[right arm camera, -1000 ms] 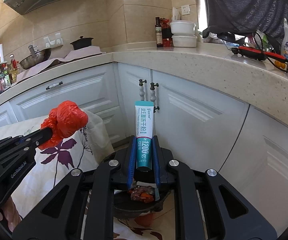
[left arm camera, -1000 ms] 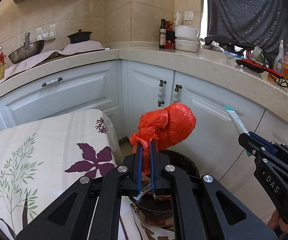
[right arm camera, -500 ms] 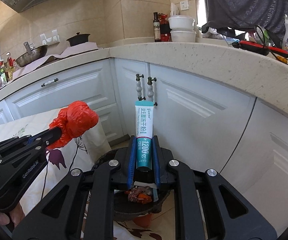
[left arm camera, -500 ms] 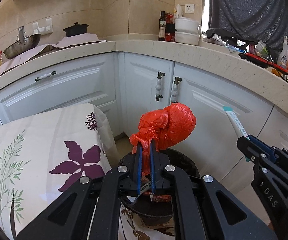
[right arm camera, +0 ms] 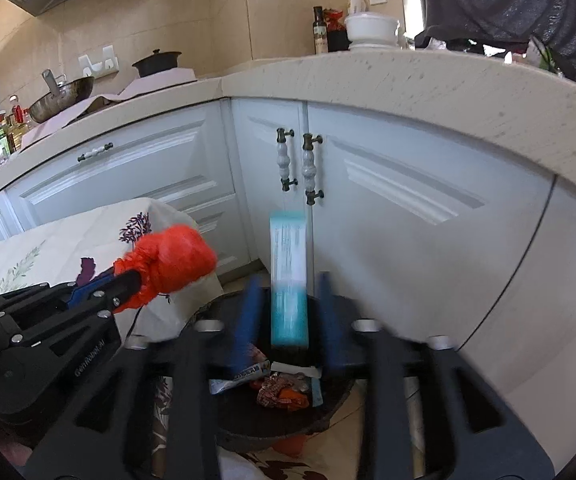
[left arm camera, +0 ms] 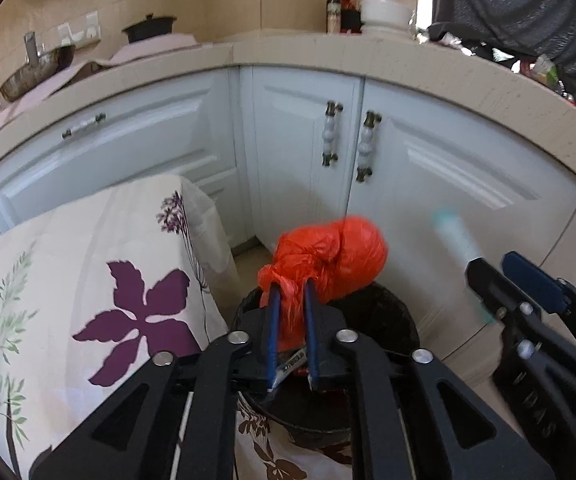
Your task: Collect trash
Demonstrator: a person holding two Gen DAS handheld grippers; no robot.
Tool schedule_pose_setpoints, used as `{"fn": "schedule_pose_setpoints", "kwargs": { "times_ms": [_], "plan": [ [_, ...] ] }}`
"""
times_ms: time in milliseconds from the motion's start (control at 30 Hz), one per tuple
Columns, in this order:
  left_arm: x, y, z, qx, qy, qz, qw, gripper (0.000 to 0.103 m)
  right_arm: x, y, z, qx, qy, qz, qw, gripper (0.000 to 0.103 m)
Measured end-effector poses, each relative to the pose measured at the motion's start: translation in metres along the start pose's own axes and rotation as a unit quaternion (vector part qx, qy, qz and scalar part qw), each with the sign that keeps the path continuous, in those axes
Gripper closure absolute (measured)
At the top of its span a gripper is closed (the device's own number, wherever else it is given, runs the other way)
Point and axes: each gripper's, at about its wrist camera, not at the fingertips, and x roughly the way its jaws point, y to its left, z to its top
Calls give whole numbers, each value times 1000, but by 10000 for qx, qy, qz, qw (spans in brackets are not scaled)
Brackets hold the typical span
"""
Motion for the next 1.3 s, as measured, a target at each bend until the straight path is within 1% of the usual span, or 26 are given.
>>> {"fn": "schedule_pose_setpoints", "kwargs": {
  "times_ms": [67, 233, 500, 567, 700, 867, 1000, 1067, 1300],
  "plan": [
    [3, 3, -1, -110, 46, 21, 9999, 70, 5, 0, -1, 18, 52, 3, 10000, 59],
    [0, 7, -2, -140, -7, 80, 9999, 62, 1, 1, -4, 54, 15, -36, 10000, 58],
    [-11, 10, -1, -166, -128, 51, 9998, 61, -9, 0, 0, 50, -65, -119, 9999, 58],
    [-14, 11, 0, -164, -161, 40, 9997, 59, -12, 1, 0, 37, -90, -132, 9999, 58],
    [-21, 13, 0, -125, -267, 92, 9995, 58, -19, 5, 1, 11, -141, -167, 9998, 54],
    [-33, 20, 0, -139, -402, 121, 9990, 54, -32, 9, 3, -38, -218, -208, 9995, 51],
    [-48, 28, -3, -130, -531, 148, 9984, 51, -44, 15, 4, -90, -284, -233, 9993, 47],
    [-56, 32, -5, -115, -592, 183, 9980, 46, -51, 18, 5, -113, -324, -243, 9991, 44],
    [-87, 54, -16, -118, -783, 264, 9965, 38, -76, 34, 3, -188, -441, -224, 9986, 39]
  ]
}}
